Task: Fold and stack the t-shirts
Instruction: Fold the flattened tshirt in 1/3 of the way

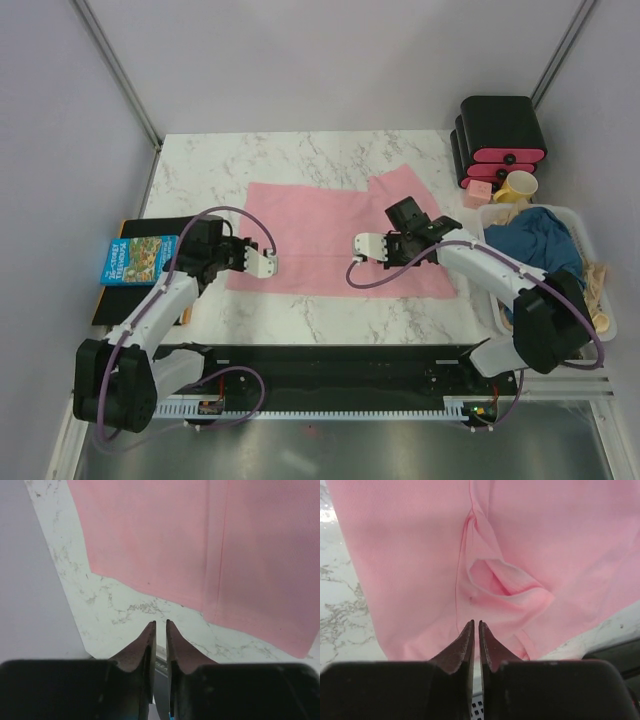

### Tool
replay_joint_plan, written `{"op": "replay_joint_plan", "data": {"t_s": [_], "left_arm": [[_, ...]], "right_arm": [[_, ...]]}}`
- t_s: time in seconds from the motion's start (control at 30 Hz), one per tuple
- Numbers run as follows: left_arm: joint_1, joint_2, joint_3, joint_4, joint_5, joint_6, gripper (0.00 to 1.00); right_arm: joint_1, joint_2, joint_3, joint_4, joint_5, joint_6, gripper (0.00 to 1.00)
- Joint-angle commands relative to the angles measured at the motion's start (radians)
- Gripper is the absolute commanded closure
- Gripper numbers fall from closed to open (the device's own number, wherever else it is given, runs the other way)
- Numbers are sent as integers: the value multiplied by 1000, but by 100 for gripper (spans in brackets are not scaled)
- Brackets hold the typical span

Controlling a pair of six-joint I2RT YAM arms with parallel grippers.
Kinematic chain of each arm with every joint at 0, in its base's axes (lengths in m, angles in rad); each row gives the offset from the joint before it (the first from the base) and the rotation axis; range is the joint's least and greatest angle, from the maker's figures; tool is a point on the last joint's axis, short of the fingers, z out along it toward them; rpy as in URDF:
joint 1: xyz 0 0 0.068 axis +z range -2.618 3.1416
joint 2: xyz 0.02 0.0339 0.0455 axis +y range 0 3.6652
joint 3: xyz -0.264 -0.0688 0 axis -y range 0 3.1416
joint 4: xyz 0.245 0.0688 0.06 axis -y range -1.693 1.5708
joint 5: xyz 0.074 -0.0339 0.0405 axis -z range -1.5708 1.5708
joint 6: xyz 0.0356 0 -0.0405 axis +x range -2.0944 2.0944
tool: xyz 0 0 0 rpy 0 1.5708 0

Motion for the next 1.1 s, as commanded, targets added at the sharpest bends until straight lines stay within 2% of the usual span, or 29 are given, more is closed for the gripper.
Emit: {"op": "replay_joint_plan", "data": {"t_s": [0.0, 0.1, 0.13, 0.33, 0.6, 1.07], "left_arm": [[-13, 26, -26, 49, 26, -35, 82], [-22, 27, -47, 66, 20, -38, 83], [-23, 26, -51, 69, 19, -41, 83], [-23, 8, -72, 69, 9, -35, 86], [-23, 4, -77, 69, 8, -30, 90], [-22, 6, -69, 69, 3, -24, 91]], "right_arm": [[18, 49, 65, 27, -82, 33, 87], [33, 87, 87, 29, -73, 17, 99], [36, 91, 91, 26, -71, 16, 100], [51, 114, 130, -68, -106, 0, 100], [62, 156, 88, -68, -115, -3, 100], [64, 258, 90, 190, 38, 19, 100]]}}
